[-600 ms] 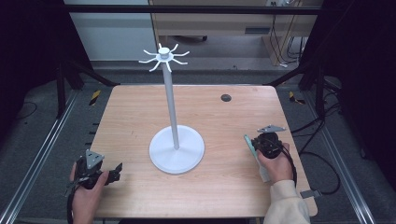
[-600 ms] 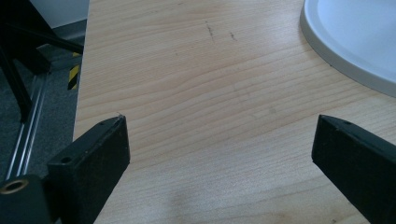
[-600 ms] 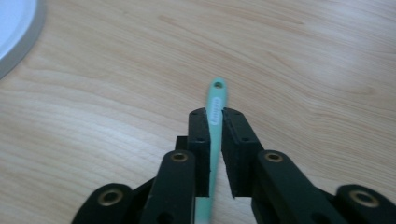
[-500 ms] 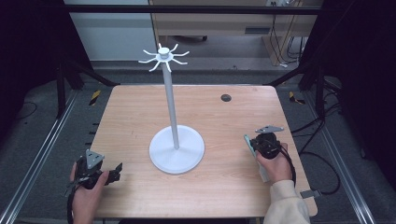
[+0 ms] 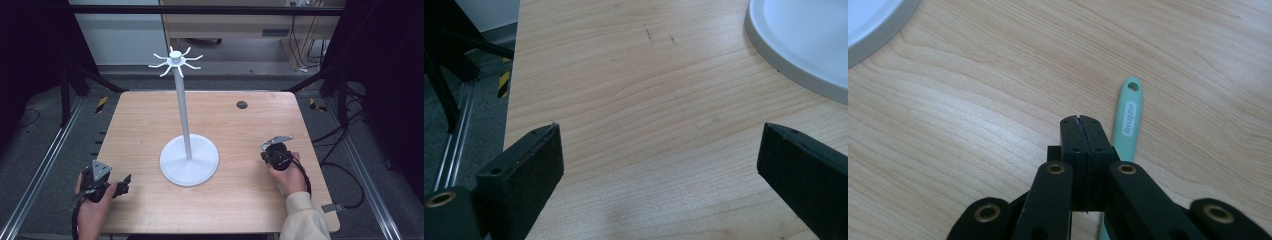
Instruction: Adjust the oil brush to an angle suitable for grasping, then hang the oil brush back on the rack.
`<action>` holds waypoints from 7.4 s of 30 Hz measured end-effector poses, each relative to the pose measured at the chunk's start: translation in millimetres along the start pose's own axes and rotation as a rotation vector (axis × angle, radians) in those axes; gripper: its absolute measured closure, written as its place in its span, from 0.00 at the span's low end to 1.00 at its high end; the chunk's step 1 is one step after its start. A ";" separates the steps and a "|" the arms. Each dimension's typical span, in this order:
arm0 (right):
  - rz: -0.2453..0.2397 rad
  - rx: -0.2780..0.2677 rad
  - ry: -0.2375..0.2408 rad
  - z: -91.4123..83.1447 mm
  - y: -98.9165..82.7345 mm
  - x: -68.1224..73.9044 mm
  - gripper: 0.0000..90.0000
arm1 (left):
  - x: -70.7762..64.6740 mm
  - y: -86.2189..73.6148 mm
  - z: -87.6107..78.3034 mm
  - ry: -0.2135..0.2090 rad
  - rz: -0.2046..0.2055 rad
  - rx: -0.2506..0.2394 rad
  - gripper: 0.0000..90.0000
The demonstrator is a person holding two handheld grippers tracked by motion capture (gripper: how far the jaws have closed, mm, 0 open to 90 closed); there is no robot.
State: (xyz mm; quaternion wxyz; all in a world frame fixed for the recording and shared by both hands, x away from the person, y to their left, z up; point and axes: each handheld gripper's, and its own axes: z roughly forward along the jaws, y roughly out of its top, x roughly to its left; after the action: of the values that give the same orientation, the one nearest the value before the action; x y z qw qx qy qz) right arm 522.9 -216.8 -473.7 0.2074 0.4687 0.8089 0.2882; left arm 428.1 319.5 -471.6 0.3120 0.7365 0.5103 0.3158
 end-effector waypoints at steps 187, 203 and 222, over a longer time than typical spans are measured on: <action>0.219 0.366 0.043 -20.5 13.9 -26.7 0.92 | 1.0 -2.4 -16.8 -0.020 -0.012 -0.019 0.05; 0.101 0.074 0.102 -70.1 52.6 -1.2 0.92 | -1.4 -6.9 -15.8 0.010 0.010 0.012 0.05; 0.063 -0.206 0.156 -119.3 74.6 18.5 0.92 | -2.6 -7.5 -15.7 0.000 0.001 0.009 0.05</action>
State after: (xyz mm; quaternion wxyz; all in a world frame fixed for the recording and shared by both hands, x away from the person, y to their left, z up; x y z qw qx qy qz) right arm 489.5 -203.6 -336.4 0.1820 0.4461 0.7736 0.4117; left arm 411.0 321.3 -468.3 0.3086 0.7381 0.5113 0.3139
